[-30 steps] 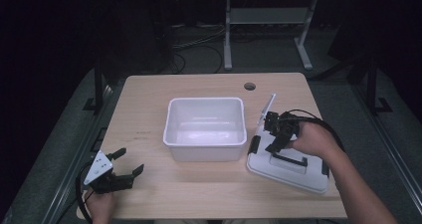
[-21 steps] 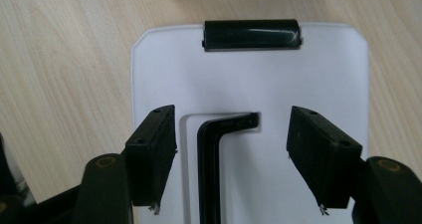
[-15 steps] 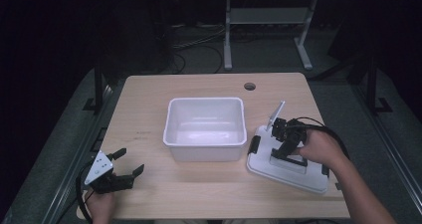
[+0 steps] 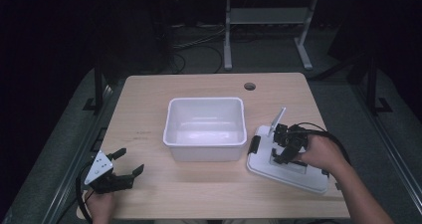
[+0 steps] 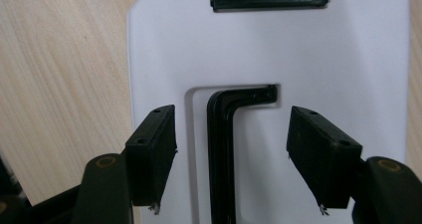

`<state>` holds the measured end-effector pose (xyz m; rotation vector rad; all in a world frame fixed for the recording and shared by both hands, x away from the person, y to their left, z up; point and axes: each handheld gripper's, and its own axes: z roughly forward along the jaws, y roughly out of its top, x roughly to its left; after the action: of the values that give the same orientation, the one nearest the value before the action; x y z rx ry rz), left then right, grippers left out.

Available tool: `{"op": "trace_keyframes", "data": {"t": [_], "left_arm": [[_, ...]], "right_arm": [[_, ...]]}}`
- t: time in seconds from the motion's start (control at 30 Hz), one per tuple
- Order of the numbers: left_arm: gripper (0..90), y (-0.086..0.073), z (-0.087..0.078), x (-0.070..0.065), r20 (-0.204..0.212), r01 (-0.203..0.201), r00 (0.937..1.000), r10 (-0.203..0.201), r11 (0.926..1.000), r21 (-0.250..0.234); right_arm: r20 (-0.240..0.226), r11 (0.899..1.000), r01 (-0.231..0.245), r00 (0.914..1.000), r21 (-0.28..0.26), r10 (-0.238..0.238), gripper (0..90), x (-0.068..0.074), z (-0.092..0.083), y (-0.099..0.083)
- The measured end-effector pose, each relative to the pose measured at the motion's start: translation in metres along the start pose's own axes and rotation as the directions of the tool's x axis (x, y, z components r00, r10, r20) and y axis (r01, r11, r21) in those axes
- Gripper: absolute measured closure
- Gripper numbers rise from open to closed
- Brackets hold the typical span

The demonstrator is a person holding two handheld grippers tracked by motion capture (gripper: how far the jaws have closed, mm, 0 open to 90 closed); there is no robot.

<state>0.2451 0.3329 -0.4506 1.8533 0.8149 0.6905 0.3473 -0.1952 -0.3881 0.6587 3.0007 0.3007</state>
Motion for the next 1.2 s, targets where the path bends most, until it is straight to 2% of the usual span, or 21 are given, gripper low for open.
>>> {"op": "trace_keyframes", "data": {"t": [0.5,0.77,1.2], "left_arm": [[13.6,0.000,0.000,0.000,0.000,0.002,1.0000,-0.002,1.0000,0.000],[13.5,0.000,0.000,0.000,-0.001,0.000,1.0000,0.000,1.0000,-0.001],[13.5,0.000,0.000,-0.001,-0.001,0.002,1.0000,-0.002,1.0000,-0.001]], "right_arm": [[0.005,1.000,-0.012,0.9999,0.016,0.012,42.1,0.001,0.010,-0.017],[0.021,1.000,-0.009,0.9997,0.029,0.009,46.4,0.001,0.013,-0.019],[0.027,0.999,-0.014,0.9995,0.035,0.013,60.3,-0.001,0.010,-0.026]]}}
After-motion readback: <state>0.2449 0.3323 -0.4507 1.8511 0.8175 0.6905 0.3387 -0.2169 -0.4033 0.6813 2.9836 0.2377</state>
